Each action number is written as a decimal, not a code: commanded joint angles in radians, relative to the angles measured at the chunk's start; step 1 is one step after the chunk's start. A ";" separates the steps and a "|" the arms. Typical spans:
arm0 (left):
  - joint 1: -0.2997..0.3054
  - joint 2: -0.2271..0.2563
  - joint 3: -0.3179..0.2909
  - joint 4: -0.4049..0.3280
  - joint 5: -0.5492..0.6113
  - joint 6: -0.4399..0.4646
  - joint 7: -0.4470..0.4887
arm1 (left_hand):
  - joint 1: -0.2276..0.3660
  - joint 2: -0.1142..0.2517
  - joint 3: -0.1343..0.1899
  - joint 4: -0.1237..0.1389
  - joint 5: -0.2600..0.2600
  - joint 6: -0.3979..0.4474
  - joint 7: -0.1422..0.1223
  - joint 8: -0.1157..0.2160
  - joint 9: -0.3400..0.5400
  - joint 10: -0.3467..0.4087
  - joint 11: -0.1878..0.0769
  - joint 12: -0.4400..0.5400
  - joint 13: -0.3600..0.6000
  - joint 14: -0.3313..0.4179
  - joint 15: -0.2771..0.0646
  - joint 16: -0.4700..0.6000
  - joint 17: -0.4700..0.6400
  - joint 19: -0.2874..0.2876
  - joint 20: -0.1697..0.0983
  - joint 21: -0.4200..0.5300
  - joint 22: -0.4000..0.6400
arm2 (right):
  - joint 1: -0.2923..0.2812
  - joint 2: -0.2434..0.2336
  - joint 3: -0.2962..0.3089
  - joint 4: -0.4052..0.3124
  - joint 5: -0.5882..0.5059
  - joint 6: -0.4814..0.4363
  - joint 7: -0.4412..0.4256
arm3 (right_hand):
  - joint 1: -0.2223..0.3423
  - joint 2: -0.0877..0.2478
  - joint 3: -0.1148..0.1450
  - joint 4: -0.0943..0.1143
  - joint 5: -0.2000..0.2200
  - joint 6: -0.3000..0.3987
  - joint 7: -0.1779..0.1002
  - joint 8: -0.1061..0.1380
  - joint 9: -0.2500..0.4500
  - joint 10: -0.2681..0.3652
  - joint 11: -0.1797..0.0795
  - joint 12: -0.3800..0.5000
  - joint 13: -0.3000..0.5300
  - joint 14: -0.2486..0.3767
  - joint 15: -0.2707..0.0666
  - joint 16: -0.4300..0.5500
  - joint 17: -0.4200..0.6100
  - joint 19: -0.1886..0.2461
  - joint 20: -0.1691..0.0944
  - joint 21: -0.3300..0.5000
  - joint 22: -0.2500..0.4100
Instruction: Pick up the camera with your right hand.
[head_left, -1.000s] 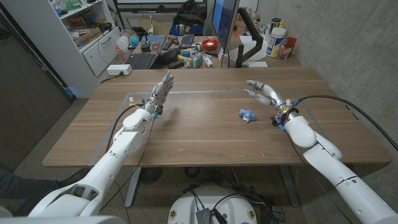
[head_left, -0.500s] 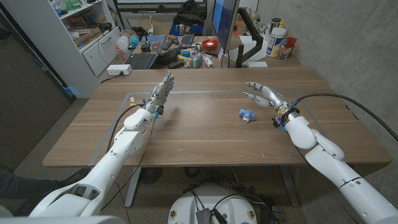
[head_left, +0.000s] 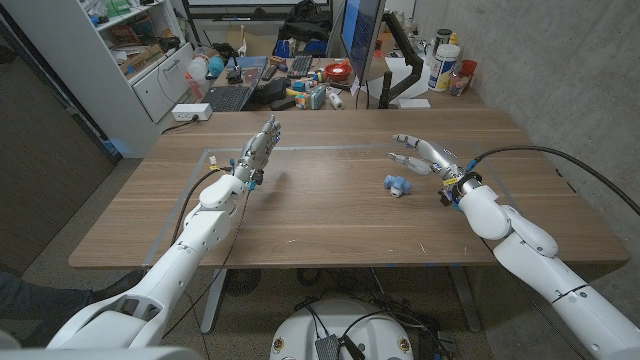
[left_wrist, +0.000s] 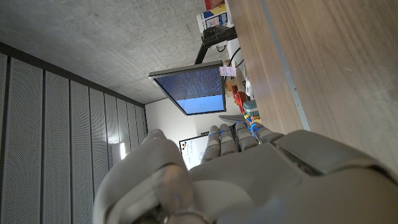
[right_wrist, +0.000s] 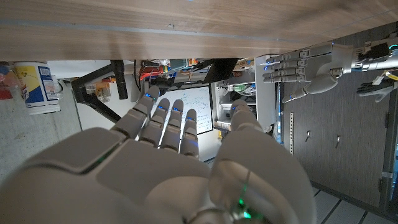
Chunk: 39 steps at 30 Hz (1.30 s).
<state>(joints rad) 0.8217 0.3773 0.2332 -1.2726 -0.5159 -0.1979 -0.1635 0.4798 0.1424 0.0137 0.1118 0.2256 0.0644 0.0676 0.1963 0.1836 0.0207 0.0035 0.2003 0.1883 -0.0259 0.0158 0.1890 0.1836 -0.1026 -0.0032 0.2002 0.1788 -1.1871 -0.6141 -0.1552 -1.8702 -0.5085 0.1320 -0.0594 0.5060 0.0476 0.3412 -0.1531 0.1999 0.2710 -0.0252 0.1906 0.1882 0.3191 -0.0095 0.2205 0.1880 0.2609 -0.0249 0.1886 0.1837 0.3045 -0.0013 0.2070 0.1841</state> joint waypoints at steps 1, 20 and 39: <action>-0.007 -0.002 0.001 0.004 0.001 -0.002 -0.002 | 0.006 0.003 0.001 0.006 0.003 0.002 0.004 0.003 0.003 0.005 -0.004 0.005 0.005 0.005 0.004 0.002 0.003 -0.004 0.004 0.005 0.006 | -0.018 -0.031 -0.004 -0.064 -0.057 -0.070 0.063 | 0.017 -0.005 0.006 -0.003 0.007 -0.011 -0.005 -0.004 0.003 -0.010 -0.002 -0.003 0.005 0.003 0.014 0.000 0.002 0.003 0.011 -0.001 0.001; -0.005 -0.010 0.000 0.016 -0.005 -0.005 -0.003 | 0.006 0.003 0.001 0.006 0.003 0.005 0.002 0.003 0.003 0.008 -0.004 0.006 0.005 0.006 0.001 0.003 0.003 -0.005 0.006 0.005 0.006 | -0.017 -0.053 -0.026 -0.115 -0.098 -0.163 0.157 | 0.041 -0.021 0.012 -0.011 0.010 -0.040 -0.009 -0.006 0.004 -0.040 0.000 -0.012 0.006 0.003 0.029 -0.002 0.001 0.001 0.032 -0.003 0.001; -0.012 -0.010 0.002 0.024 0.000 0.000 -0.001 | 0.006 0.003 0.002 0.006 0.003 0.007 0.001 0.003 0.003 0.007 -0.006 0.005 0.005 0.006 0.001 0.003 0.003 -0.006 0.010 0.005 0.006 | 0.006 -0.052 -0.058 -0.087 -0.106 -0.196 0.173 | 0.054 -0.030 0.016 -0.008 0.011 -0.070 -0.034 -0.008 0.004 -0.082 0.001 -0.022 0.006 -0.017 0.052 -0.006 0.002 -0.010 0.050 -0.007 0.002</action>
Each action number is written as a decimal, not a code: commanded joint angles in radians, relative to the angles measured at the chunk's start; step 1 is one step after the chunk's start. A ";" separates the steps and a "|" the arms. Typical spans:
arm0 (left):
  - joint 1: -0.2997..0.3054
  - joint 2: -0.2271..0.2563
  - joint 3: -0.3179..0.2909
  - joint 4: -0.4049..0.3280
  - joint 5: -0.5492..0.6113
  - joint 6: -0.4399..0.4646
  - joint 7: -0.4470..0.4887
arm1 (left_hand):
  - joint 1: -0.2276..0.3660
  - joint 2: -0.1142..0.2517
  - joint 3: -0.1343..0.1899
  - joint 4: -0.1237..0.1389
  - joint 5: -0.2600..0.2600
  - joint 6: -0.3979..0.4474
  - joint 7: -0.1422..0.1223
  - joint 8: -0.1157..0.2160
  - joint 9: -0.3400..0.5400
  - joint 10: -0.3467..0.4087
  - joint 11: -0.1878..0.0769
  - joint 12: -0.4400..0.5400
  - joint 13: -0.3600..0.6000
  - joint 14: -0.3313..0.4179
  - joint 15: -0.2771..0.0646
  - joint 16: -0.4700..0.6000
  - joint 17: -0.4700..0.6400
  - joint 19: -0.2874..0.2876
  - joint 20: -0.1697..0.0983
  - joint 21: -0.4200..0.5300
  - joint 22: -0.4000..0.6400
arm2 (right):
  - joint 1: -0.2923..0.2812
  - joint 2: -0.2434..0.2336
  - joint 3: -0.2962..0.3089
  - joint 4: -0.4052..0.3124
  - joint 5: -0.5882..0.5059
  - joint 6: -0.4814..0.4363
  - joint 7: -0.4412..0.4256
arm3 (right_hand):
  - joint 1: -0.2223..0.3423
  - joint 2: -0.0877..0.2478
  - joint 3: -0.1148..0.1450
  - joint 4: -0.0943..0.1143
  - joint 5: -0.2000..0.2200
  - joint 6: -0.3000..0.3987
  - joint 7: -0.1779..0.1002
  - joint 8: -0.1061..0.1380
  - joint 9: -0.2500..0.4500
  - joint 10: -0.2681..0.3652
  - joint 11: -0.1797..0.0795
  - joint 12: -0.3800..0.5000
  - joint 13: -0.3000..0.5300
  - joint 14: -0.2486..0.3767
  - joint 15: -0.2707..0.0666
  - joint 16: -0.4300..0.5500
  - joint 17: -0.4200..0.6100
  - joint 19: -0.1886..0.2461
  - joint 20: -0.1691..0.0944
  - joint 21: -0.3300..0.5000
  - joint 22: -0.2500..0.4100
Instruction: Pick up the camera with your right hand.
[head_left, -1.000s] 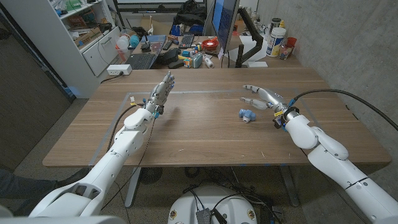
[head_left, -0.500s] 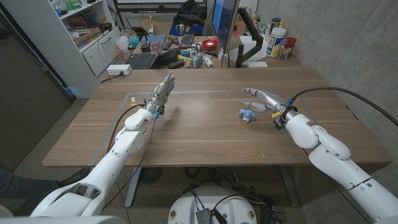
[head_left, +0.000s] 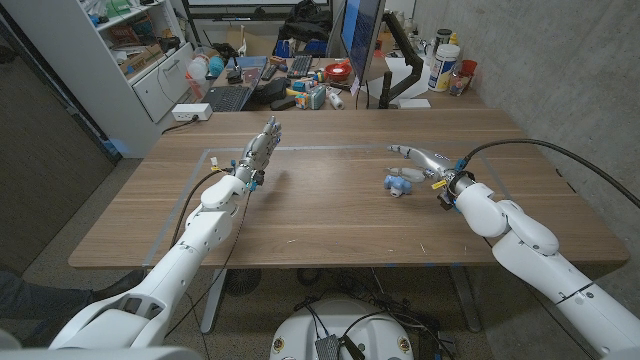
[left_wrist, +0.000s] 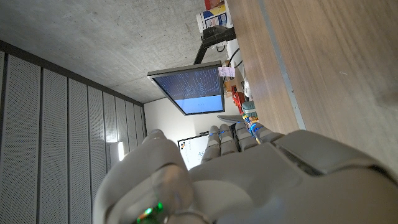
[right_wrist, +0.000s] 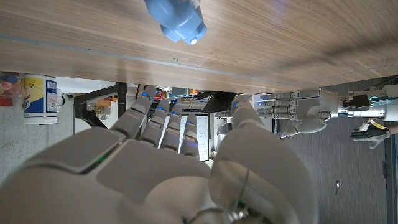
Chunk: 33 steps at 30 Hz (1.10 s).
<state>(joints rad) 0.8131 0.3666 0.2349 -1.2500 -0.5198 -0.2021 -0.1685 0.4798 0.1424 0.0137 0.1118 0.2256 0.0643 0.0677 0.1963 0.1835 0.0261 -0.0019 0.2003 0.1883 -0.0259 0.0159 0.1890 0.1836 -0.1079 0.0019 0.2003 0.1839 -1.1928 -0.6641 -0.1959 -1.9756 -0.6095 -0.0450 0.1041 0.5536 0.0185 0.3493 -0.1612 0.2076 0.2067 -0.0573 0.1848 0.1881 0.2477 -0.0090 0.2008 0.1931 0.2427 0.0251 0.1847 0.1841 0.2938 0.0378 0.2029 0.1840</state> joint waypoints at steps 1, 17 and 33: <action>-0.003 0.001 0.000 0.001 0.003 0.004 0.005 | 0.006 0.003 0.002 0.006 0.003 0.007 0.002 0.003 0.003 0.002 -0.001 0.005 0.005 0.006 0.001 0.003 0.003 -0.001 0.005 0.005 0.001 | 0.012 -0.002 -0.018 0.019 -0.005 -0.019 0.010 | 0.007 -0.001 0.008 0.001 0.003 -0.007 -0.002 -0.002 0.004 -0.016 0.001 -0.004 0.001 0.000 0.004 -0.002 0.002 0.000 0.012 -0.003 0.002; 0.002 0.004 0.001 -0.011 0.006 0.011 0.009 | 0.006 0.003 0.002 0.006 0.003 0.008 0.003 0.003 0.003 0.002 -0.001 0.005 0.005 0.005 0.001 0.002 0.003 -0.002 0.006 0.005 0.001 | 0.008 -0.012 -0.041 0.017 -0.018 -0.048 0.031 | 0.013 -0.018 0.005 0.000 0.005 -0.039 -0.012 -0.005 0.005 -0.048 0.002 -0.008 0.002 -0.013 0.020 -0.004 0.003 -0.003 0.028 -0.003 0.002; 0.022 0.011 -0.002 -0.038 0.005 0.020 0.022 | 0.005 0.003 0.002 0.006 0.003 0.010 0.000 0.003 0.003 0.002 -0.002 0.005 0.005 0.006 0.003 0.003 0.003 -0.003 0.009 0.005 0.002 | 0.019 -0.039 -0.055 0.014 -0.042 -0.075 0.071 | 0.022 -0.043 0.000 -0.002 0.010 -0.057 -0.021 -0.002 0.005 -0.084 0.002 -0.011 0.002 -0.032 0.039 -0.005 0.003 -0.006 0.061 -0.003 0.002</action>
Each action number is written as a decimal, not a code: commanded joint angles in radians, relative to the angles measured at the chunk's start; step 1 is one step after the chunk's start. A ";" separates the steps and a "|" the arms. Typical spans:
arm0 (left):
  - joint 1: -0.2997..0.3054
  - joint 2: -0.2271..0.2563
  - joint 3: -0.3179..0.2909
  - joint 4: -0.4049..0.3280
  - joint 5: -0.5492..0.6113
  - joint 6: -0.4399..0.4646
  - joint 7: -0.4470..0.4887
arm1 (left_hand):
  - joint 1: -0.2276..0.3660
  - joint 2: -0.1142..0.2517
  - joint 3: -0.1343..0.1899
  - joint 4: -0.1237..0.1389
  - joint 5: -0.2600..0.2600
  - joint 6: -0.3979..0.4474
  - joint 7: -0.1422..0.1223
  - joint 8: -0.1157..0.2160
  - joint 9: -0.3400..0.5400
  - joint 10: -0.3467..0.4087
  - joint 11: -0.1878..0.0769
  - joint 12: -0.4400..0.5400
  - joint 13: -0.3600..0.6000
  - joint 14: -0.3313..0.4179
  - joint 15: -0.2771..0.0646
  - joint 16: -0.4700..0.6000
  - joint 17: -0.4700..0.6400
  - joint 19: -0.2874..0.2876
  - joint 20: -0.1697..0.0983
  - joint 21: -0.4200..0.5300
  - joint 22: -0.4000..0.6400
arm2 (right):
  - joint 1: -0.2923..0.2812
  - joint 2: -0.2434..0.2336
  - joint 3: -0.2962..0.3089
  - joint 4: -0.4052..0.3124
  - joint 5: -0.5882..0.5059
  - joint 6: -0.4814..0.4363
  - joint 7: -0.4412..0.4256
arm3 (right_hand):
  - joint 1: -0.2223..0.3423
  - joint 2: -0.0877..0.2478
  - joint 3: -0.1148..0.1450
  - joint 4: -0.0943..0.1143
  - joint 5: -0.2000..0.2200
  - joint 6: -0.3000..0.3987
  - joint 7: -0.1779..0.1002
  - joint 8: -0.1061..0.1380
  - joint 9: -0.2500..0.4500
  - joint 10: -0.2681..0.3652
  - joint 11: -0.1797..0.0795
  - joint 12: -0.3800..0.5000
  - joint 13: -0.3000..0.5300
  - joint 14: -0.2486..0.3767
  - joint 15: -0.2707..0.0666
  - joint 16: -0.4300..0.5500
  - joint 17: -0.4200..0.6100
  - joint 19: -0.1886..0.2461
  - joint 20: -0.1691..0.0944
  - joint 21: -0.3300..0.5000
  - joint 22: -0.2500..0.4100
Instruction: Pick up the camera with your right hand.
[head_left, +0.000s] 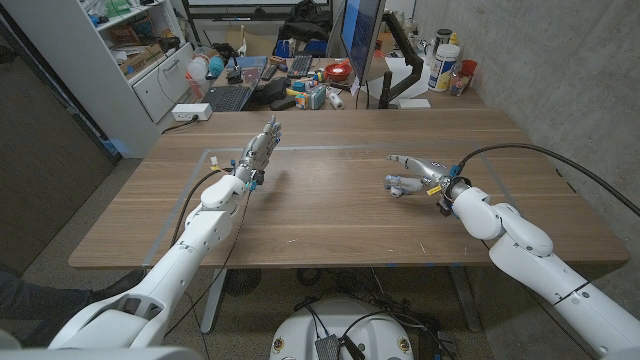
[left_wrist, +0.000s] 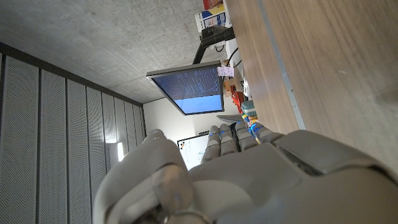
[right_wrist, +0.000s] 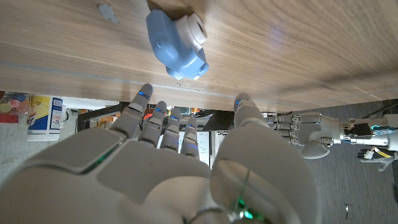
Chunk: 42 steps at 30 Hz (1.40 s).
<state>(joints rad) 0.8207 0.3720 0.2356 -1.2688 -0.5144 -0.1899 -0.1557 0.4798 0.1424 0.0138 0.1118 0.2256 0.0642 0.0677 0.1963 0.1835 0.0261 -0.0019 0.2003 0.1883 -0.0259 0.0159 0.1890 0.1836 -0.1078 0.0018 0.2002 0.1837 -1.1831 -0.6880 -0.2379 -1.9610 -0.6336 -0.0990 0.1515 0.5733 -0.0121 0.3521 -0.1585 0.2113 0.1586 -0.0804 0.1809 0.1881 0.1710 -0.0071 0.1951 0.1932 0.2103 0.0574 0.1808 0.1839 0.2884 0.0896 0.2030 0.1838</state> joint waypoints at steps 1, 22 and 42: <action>0.015 0.006 -0.003 -0.021 0.000 0.008 0.010 | 0.006 0.003 0.002 0.006 0.003 0.009 0.001 0.003 0.003 0.002 -0.002 0.004 0.005 0.006 0.003 0.003 0.003 -0.003 0.009 0.005 0.002 | 0.011 -0.016 -0.014 0.002 -0.018 -0.020 0.026 | 0.003 -0.014 -0.003 -0.005 0.007 -0.009 0.001 0.002 0.005 -0.010 0.001 -0.006 0.002 -0.001 0.008 -0.002 0.003 -0.002 0.010 -0.003 0.003; 0.014 0.008 -0.001 -0.025 0.005 0.014 0.018 | 0.005 0.003 0.002 0.006 0.003 0.012 0.004 0.004 0.003 0.001 -0.001 0.004 0.005 0.007 0.004 0.003 0.003 -0.004 0.008 0.005 0.002 | 0.036 -0.018 -0.037 0.060 -0.013 -0.020 0.027 | 0.013 -0.028 -0.004 -0.005 0.014 -0.029 0.000 0.002 0.006 -0.039 0.006 -0.007 0.003 -0.013 0.008 -0.001 0.003 -0.001 0.016 -0.002 0.003; 0.007 0.008 0.000 -0.022 0.007 0.016 0.017 | 0.005 0.003 0.002 0.006 0.002 0.014 0.004 0.004 0.003 0.002 -0.002 0.004 0.005 0.007 0.007 0.003 0.003 -0.004 0.009 0.005 0.002 | 0.048 -0.014 -0.059 0.105 -0.009 -0.011 0.011 | 0.024 -0.034 -0.002 -0.004 0.022 -0.043 -0.001 0.003 0.006 -0.055 0.004 -0.005 0.003 -0.010 -0.001 0.003 0.003 0.007 0.021 0.002 0.004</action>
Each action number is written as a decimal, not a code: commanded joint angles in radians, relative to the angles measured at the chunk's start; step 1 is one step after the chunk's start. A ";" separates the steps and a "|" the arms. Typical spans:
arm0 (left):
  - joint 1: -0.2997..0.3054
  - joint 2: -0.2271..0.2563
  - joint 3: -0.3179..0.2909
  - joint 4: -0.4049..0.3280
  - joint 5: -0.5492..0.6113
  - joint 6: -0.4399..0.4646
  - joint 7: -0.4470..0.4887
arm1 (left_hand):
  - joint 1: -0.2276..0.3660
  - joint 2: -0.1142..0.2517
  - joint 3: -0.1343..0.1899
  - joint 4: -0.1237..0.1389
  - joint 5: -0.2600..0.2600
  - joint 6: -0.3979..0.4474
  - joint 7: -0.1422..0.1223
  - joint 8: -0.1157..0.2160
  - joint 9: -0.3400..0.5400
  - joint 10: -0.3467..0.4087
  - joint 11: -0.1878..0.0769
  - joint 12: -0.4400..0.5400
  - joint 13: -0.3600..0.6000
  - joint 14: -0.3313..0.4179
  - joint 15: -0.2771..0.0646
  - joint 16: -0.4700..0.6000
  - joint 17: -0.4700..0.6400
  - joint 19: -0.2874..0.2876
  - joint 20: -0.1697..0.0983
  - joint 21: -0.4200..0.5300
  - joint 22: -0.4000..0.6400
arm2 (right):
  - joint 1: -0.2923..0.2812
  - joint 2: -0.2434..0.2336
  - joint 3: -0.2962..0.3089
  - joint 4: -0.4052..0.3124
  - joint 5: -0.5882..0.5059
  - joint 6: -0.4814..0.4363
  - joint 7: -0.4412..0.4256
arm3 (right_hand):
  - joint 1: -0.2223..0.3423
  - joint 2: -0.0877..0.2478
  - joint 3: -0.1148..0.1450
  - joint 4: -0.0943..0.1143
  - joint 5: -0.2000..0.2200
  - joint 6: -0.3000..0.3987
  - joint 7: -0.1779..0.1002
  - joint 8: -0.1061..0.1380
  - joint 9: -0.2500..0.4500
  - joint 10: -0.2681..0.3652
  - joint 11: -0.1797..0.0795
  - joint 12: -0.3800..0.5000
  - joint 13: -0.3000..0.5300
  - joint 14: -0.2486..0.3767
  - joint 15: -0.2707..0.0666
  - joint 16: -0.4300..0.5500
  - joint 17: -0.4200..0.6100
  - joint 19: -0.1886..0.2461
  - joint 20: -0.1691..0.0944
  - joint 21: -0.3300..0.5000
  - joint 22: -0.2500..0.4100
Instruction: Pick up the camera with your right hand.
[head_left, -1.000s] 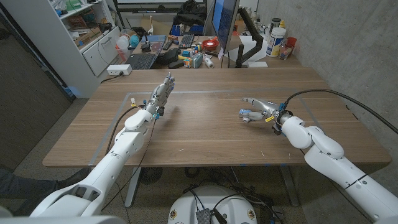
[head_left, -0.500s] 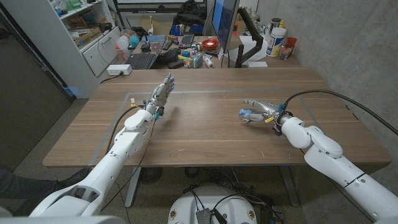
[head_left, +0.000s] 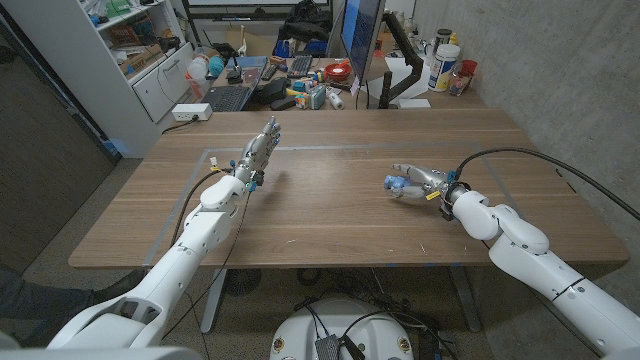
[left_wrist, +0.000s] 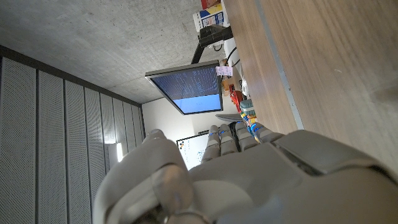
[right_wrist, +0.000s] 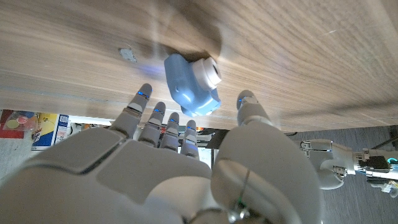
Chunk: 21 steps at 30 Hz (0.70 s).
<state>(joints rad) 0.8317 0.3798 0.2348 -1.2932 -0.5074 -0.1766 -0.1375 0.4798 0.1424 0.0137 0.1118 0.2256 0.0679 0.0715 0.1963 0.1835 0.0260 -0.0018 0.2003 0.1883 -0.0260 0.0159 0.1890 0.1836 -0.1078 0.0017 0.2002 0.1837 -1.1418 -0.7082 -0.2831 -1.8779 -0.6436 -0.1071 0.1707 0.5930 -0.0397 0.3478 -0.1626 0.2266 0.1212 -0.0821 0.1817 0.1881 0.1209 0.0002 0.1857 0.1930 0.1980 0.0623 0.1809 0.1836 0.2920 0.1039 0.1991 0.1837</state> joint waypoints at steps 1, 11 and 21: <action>-0.004 0.001 0.001 0.003 0.000 0.004 -0.002 | 0.005 0.003 0.002 0.006 0.002 0.010 0.001 0.003 0.003 0.001 -0.002 0.004 0.005 0.007 0.007 0.003 0.003 -0.004 0.009 0.005 0.002 | 0.007 0.009 -0.015 0.023 0.001 -0.007 -0.008 | 0.004 -0.007 0.002 0.000 0.007 -0.007 0.001 0.003 0.006 -0.005 -0.003 0.005 0.003 0.003 -0.006 0.004 0.004 0.004 0.007 0.006 0.004; 0.002 0.003 0.002 0.000 0.000 0.012 0.002 | 0.004 0.003 0.002 0.007 0.002 0.011 0.001 0.004 0.003 0.000 -0.003 0.004 0.005 0.006 0.007 0.003 0.004 -0.004 0.008 0.006 0.002 | 0.011 0.010 -0.020 0.039 0.013 -0.006 -0.009 | 0.008 -0.008 0.003 0.001 0.010 -0.006 0.001 0.005 0.006 -0.004 -0.003 0.009 0.003 0.007 -0.011 0.006 0.004 0.009 0.008 0.008 0.004; 0.004 0.006 0.003 -0.004 0.002 0.020 0.005 | 0.004 0.003 0.002 0.007 0.002 0.011 0.001 0.003 0.003 0.000 -0.004 0.004 0.005 0.006 0.008 0.003 0.004 -0.004 0.009 0.006 0.002 | 0.022 0.024 -0.029 0.079 0.021 0.012 -0.045 | 0.017 -0.010 0.006 0.004 0.017 0.006 -0.004 0.014 0.007 0.011 -0.008 0.020 0.004 0.028 -0.032 0.015 0.005 0.036 0.013 0.018 0.005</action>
<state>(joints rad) 0.8321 0.3830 0.2367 -1.2924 -0.5072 -0.1670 -0.1373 0.4798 0.1424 0.0166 0.1146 0.2256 0.0679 0.0714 0.1963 0.1835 0.0261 -0.0018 0.2003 0.1883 -0.0260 0.0159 0.1890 0.1836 -0.1078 0.0017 0.2002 0.1837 -1.1327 -0.6995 -0.2998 -1.8450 -0.6309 -0.1092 0.1534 0.5981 -0.0447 0.3479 -0.1626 0.2345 0.1213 -0.0821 0.1874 0.1933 0.1217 -0.0004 0.1948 0.1929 0.2198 0.0406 0.1855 0.1836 0.3107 0.1142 0.2064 0.1836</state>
